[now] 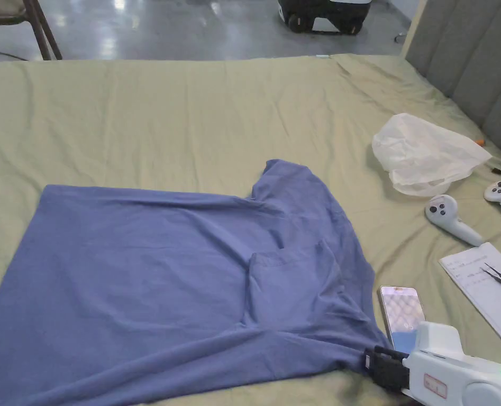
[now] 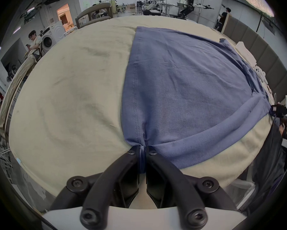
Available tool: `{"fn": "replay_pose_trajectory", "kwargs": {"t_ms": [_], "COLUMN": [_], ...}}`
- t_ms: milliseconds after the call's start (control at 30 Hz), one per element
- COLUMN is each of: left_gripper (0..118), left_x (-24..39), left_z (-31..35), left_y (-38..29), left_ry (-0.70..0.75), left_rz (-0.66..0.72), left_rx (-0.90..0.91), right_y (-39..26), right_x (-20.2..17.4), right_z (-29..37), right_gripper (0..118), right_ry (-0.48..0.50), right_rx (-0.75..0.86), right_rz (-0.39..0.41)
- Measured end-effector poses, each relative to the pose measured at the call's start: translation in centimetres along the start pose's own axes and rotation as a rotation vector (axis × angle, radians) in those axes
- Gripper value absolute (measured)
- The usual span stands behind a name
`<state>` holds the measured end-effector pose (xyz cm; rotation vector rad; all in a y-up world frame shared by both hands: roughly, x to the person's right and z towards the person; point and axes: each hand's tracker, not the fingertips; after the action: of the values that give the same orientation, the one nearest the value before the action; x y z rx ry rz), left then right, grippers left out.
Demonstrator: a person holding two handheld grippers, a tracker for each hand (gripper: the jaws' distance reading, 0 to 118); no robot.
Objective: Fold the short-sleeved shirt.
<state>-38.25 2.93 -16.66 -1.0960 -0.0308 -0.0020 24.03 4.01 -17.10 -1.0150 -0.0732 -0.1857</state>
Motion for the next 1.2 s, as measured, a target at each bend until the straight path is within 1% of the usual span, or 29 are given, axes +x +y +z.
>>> {"fn": "replay_pose_trajectory", "kwargs": {"t_ms": [33,67,100,133,167,200,267,300,367,433,500,567,633,667,733,800,967,1000,1067,1100,1133,1167,1200], "left_gripper": [4,4,4,4,4,4,3,3,3,3,3,3,3,3,3,3,2,2,2,4,11,24,49], "left_x": [-0.1,0.0,0.0,0.0,0.0,0.0,-0.1,-0.3,-0.5,-0.2,-0.6,-0.9,-1.1,-1.0,-1.2,-1.4,-1.3,-1.1,-0.8,-0.7,-0.5,-0.3,0.0], "left_z": [-0.1,-0.1,-0.1,-0.1,0.0,0.1,0.7,1.3,3.0,5.6,7.5,8.5,8.0,7.5,6.2,4.4,-1.4,-2.3,-3.6,-4.2,-4.6,-4.9,-4.9], "left_y": [0.0,0.1,0.1,0.1,0.0,0.0,0.2,0.3,1.0,2.5,4.8,7.7,10.5,12.0,14.7,17.3,21.8,22.4,22.9,23.0,22.8,22.7,22.4], "left_ry": [0.000,0.000,0.001,-0.003,-0.003,-0.002,-0.008,-0.017,-0.087,-0.100,-0.117,-0.139,-0.130,-0.116,-0.124,-0.130,-0.075,-0.066,-0.059,-0.052,-0.042,-0.032,-0.006], "left_rz": [0.001,-0.001,-0.001,0.001,0.001,0.002,0.016,0.028,0.087,0.132,0.163,0.191,0.182,0.162,0.172,0.212,0.248,0.283,0.339,0.342,0.356,0.358,0.348], "left_rx": [-0.002,-0.004,-0.005,-0.006,-0.005,-0.003,0.001,0.009,0.072,0.166,0.267,0.314,0.328,0.335,0.328,0.323,0.212,0.194,0.187,0.196,0.206,0.205,0.194], "right_y": [0.1,0.1,0.1,0.1,-0.1,-0.3,-0.4,-0.4,-0.2,0.3,1.4,3.0,4.8,5.7,7.3,9.1,11.8,12.2,12.5,12.6,12.7,12.6,12.5], "right_x": [-0.1,-0.1,-0.3,-0.4,-0.4,-0.6,-1.2,-1.0,-0.9,-0.2,0.0,0.2,0.1,0.0,-0.3,-1.0,-1.8,-1.9,-2.2,-2.4,-2.6,-2.7,-2.8], "right_z": [0.2,0.2,0.4,0.4,0.3,0.4,0.8,1.2,2.2,3.5,4.9,5.2,4.7,4.2,3.1,1.7,-2.7,-3.4,-4.4,-4.8,-5.2,-5.5,-5.5], "right_gripper": [68,62,45,25,11,9,9,8,8,8,8,8,8,8,8,8,8,8,8,8,8,10,23], "right_ry": [0.000,0.011,0.014,0.020,0.044,0.048,0.022,0.022,0.037,0.081,0.115,0.132,0.139,0.132,0.119,0.106,0.072,0.060,0.046,0.044,0.030,0.015,0.002], "right_rx": [0.004,0.001,0.000,-0.005,-0.019,-0.013,0.007,0.019,0.060,0.124,0.194,0.244,0.258,0.269,0.271,0.262,0.211,0.196,0.185,0.169,0.150,0.128,0.121], "right_rz": [0.010,0.038,0.061,0.062,0.069,0.064,0.110,0.096,0.067,0.022,0.005,-0.019,-0.050,-0.051,-0.054,-0.064,-0.097,-0.103,-0.101,-0.069,-0.035,0.001,0.045]}}
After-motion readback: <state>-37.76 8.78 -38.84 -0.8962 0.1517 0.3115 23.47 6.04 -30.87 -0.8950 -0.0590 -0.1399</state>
